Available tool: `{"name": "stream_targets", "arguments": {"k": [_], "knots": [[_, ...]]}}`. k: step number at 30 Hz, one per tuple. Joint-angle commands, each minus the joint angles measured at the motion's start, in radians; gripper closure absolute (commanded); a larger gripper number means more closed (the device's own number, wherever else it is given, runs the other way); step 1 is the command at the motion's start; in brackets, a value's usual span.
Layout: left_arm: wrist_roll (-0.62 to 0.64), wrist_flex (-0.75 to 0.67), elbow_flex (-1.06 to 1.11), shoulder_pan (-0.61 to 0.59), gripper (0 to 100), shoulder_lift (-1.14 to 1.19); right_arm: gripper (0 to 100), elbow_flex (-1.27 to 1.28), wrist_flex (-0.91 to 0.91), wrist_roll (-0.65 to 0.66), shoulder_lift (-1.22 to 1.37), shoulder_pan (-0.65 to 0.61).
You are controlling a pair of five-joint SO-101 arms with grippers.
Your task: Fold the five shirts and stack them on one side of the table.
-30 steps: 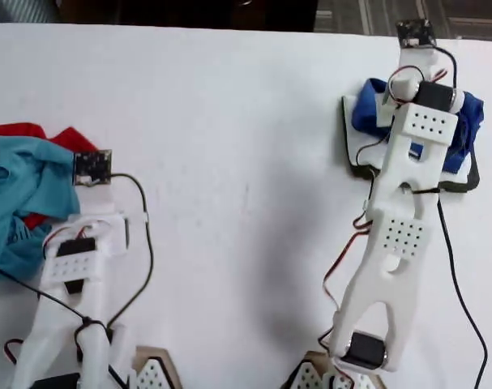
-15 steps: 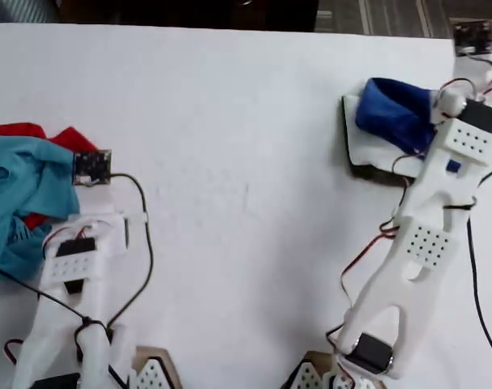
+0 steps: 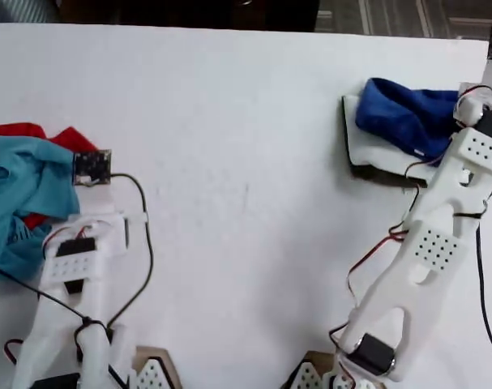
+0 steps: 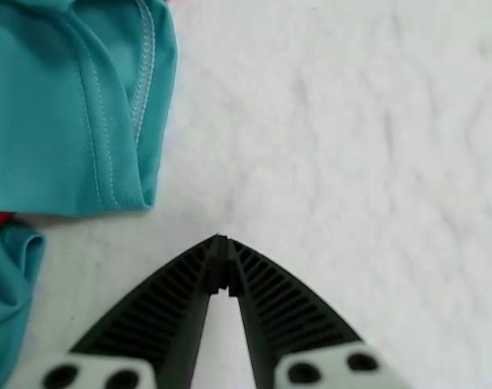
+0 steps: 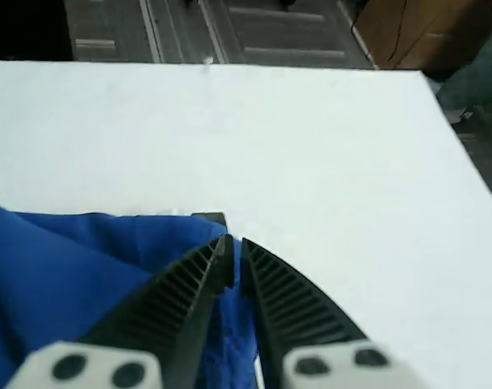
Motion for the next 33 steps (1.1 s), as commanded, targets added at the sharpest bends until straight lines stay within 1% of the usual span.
{"name": "stream_targets", "arguments": {"k": [1, 4, 8, 11, 14, 16, 26, 29, 33], "knots": [[0.002, -0.015, -0.002, 0.006, 97, -0.002, 97.8, -0.075, 0.219, -0.017, -0.156, -0.062], [0.002, -0.015, -0.002, 0.006, 97, -0.002, 97.9, -0.081, 0.401, -0.017, -0.199, -0.102], [0.002, -0.014, -0.002, 0.006, 97, -0.002, 97.9, -0.077, 0.57, -0.018, -0.206, -0.137], [0.002, -0.014, -0.002, 0.006, 97, -0.002, 97.9, -0.072, 0.627, -0.017, -0.205, -0.143], [0.002, -0.012, -0.002, 0.006, 97, -0.002, 97.9, -0.071, 0.63, -0.017, -0.2, -0.139], [0.002, -0.012, -0.002, 0.006, 97, -0.002, 97.9, -0.071, 0.605, -0.017, -0.174, -0.133], [0.002, -0.012, -0.002, 0.006, 97, -0.002, 97.9, -0.081, 0.334, -0.015, 0.048, -0.056], [0.002, -0.012, -0.002, 0.006, 97, -0.002, 97.9, -0.081, 0.211, -0.015, 0.085, -0.042], [0.002, -0.012, -0.002, 0.006, 97, -0.002, 97.9, -0.078, -0.012, -0.017, 0.122, -0.027]]}}
